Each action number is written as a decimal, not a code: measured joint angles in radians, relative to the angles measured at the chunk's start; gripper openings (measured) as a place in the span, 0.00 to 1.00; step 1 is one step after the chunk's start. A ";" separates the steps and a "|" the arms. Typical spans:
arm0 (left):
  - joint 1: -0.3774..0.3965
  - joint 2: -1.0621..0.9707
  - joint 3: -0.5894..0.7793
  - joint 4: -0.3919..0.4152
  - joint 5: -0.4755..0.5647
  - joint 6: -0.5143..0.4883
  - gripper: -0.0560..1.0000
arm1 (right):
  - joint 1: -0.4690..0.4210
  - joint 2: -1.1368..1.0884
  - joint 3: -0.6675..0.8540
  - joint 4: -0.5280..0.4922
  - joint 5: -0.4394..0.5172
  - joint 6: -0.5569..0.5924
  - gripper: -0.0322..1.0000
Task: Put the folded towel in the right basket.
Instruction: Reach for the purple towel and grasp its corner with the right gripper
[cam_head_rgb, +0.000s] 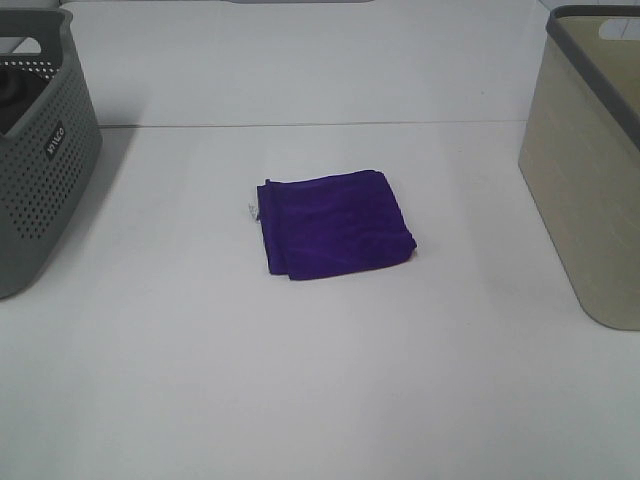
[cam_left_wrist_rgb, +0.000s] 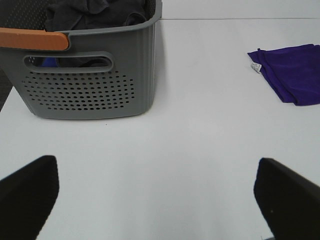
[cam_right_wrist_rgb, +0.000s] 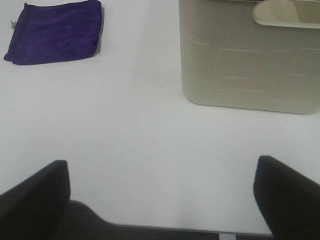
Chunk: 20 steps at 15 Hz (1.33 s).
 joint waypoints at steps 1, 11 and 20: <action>0.000 0.000 0.000 0.000 0.000 0.000 0.99 | 0.000 0.000 0.000 0.000 0.000 0.000 0.96; 0.000 0.000 0.000 0.000 0.000 0.000 0.99 | 0.000 0.000 0.000 0.000 0.000 0.000 0.96; 0.000 0.000 0.000 0.000 0.000 0.000 0.99 | 0.000 0.000 0.000 -0.020 0.000 0.019 0.96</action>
